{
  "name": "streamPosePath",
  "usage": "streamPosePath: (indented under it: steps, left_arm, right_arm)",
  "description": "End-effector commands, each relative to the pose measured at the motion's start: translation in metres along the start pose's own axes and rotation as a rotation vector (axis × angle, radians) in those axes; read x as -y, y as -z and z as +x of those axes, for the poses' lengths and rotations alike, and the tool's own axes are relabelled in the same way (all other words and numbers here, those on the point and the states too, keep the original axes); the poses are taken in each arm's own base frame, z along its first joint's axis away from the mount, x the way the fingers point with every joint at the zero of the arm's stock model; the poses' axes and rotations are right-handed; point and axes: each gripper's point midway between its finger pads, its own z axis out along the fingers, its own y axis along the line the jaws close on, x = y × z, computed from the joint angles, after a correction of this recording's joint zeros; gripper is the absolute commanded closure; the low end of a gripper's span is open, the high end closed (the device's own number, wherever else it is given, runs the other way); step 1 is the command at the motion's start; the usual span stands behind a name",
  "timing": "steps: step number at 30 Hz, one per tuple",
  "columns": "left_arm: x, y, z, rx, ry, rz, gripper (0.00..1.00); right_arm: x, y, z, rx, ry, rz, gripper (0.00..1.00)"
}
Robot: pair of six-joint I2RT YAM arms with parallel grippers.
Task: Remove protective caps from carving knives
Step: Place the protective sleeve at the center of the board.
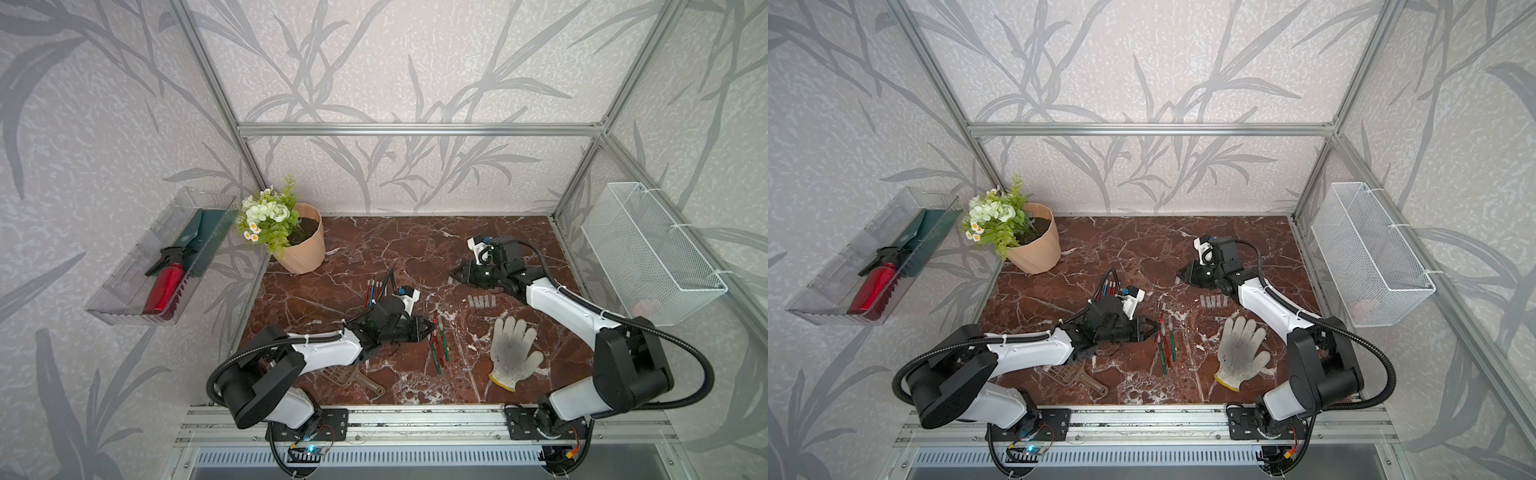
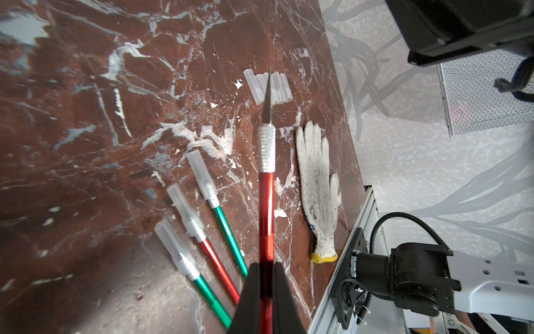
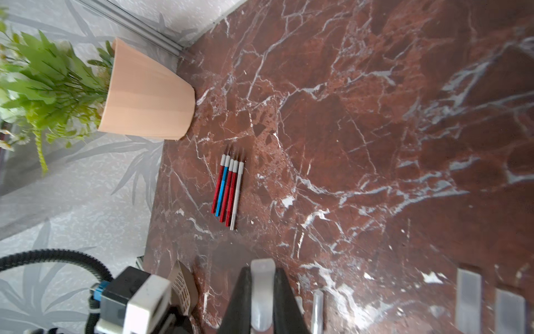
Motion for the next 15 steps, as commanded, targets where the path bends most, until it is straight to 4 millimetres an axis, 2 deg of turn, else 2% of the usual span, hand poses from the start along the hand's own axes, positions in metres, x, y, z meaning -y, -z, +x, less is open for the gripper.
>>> streamPosePath:
  steps: [1,8,15]
  left_arm:
    - [-0.002,0.014,-0.015,0.035,-0.049,-0.063,0.94]
    - [-0.013,0.038,-0.037,0.065,-0.098,-0.195,0.94]
    - [-0.02,0.057,-0.05,0.07,-0.153,-0.297,0.94]
  right_arm:
    - [0.012,0.02,0.015,-0.036,0.086,0.112,0.88]
    - [0.037,0.04,0.044,-0.12,0.193,0.315,0.87]
    - [0.047,0.042,0.047,-0.16,0.207,0.376,0.88]
